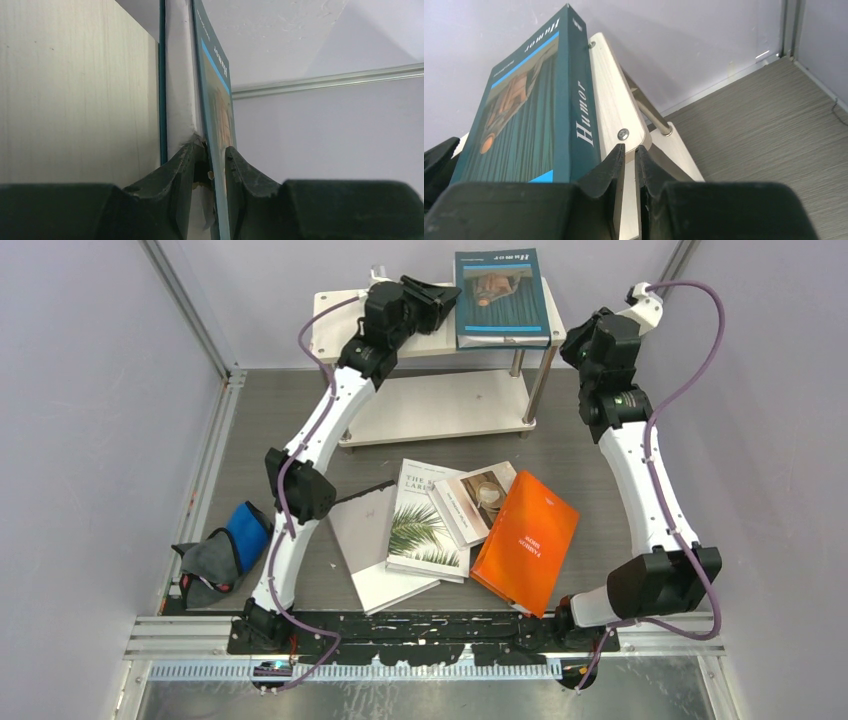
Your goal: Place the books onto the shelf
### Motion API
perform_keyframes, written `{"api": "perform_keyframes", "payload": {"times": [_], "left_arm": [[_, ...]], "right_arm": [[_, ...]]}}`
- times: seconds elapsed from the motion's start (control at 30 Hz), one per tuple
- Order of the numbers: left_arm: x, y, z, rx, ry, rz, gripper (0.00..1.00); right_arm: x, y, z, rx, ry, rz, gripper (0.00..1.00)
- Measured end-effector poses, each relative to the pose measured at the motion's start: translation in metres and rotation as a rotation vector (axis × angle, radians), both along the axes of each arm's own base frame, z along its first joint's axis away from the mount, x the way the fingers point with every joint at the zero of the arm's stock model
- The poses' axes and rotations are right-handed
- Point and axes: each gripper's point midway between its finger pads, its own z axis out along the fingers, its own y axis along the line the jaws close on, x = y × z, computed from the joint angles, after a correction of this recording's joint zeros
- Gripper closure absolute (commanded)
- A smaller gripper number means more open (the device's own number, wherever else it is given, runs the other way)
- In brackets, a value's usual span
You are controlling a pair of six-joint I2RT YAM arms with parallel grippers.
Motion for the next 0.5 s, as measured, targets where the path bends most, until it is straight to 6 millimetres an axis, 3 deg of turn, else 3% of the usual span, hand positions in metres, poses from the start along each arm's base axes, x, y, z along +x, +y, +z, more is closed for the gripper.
{"api": "perform_keyframes", "payload": {"times": [0.23,0.5], "left_arm": [[-0.006,-0.009,0.0,-0.003,-0.001,-0.016,0.72],[-0.012,-0.023,0.0,-0.022,0.0,-0.044,0.73]], "right_arm": [[-0.014,-0.013,0.016,-0.017,-0.036,-0.063,0.79],[-0.022,-0.017,0.018,-0.024,-0.042,-0.083,0.78]]}}
